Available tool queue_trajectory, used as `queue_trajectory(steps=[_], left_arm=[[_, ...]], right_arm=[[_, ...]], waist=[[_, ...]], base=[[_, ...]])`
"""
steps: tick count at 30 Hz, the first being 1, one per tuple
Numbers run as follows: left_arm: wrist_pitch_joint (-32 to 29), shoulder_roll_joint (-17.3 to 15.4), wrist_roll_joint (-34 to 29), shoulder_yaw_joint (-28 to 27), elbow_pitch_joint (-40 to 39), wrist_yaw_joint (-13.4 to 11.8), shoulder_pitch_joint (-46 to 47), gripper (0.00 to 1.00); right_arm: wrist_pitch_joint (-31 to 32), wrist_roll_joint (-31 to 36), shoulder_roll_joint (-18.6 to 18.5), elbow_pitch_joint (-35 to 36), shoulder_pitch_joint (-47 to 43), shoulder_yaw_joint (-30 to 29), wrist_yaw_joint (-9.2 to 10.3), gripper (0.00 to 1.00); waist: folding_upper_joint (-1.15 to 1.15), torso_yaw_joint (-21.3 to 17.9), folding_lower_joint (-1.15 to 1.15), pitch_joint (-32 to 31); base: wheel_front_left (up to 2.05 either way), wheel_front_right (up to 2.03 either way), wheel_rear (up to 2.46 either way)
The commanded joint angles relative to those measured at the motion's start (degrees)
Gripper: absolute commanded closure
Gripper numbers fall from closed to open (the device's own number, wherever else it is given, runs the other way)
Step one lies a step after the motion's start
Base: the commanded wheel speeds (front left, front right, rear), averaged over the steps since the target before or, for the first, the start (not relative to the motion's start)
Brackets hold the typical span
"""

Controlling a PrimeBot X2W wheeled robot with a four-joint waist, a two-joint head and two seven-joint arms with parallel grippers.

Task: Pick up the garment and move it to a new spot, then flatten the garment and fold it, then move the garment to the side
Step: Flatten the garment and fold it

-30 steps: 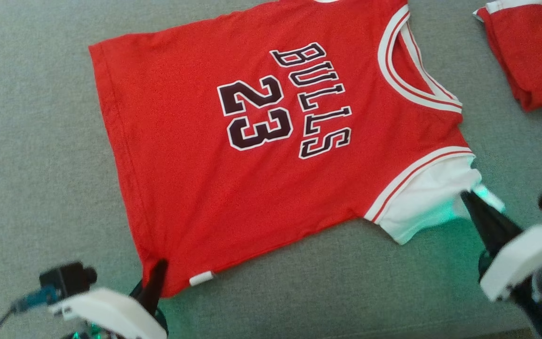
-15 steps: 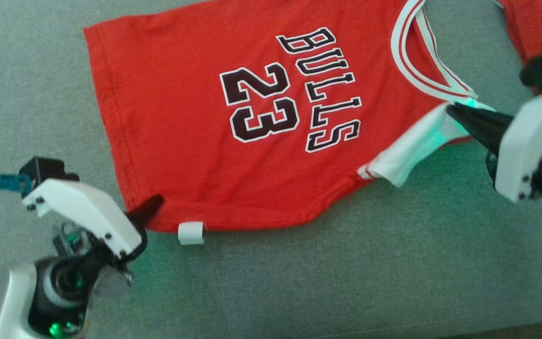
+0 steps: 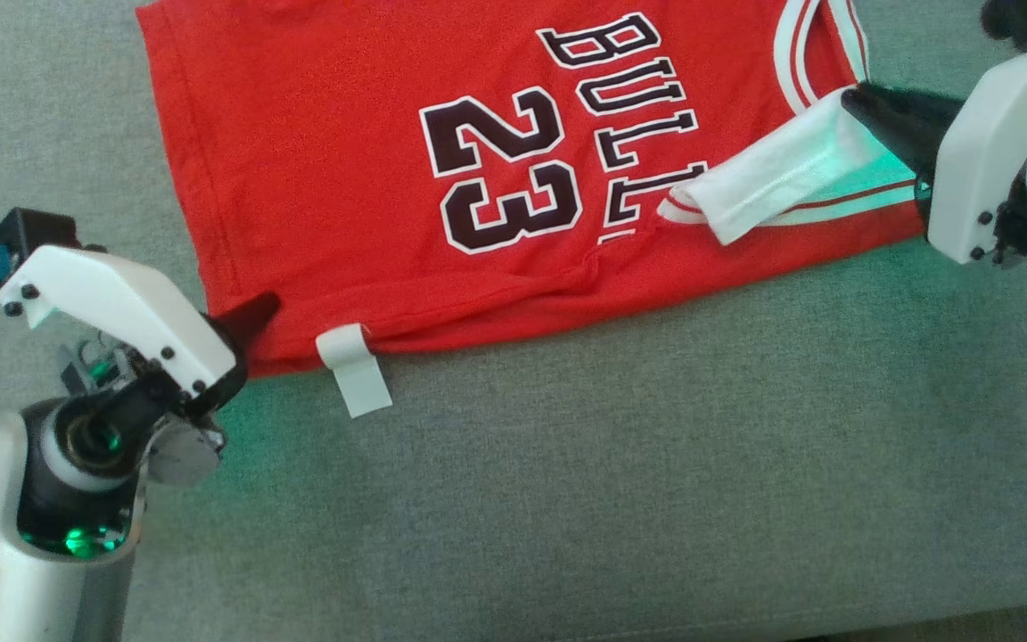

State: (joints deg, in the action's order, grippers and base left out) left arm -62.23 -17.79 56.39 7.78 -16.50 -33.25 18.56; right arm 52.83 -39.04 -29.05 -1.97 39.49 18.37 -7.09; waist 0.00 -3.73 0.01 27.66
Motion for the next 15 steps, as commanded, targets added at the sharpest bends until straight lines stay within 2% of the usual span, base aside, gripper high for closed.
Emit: queue_trajectory(steps=[1,6,9,12,15], left_arm=[[0.6,-1.9,-0.8,-3.1,-1.6,-0.2,1.5,0.0],[2.6,-0.7,-0.1,-5.2,-2.9,-0.1,0.1,0.0],[5.9,1.4,1.2,-8.9,-5.2,0.3,-1.7,0.0],[10.1,2.3,0.5,-10.7,-8.9,3.0,-5.3,0.0],[15.7,1.0,-4.2,-9.1,-12.6,8.2,-11.2,0.0]], right_arm=[[-2.4,-0.1,-0.6,1.1,1.0,-0.1,-0.4,0.0],[-8.3,0.4,-0.1,1.1,0.0,-2.0,-0.4,0.0],[-11.7,0.2,0.4,3.0,-3.7,-4.6,-0.4,0.0],[-13.9,1.6,-0.2,6.1,-9.8,-7.4,-0.4,0.0],[-15.2,3.6,0.3,9.4,-17.7,-10.8,-0.4,0.0]], waist=[[0.0,0.0,-0.01,-0.1],[0.0,0.1,-0.01,-1.4],[0.0,-0.1,-0.01,-3.0],[0.0,-0.5,-0.01,-4.4],[0.0,-0.8,-0.01,-5.4]], base=[[0.0,0.0,0.0],[0.0,0.0,0.0],[0.0,0.0,0.0],[0.0,0.0,0.0],[0.0,0.0,0.0]])
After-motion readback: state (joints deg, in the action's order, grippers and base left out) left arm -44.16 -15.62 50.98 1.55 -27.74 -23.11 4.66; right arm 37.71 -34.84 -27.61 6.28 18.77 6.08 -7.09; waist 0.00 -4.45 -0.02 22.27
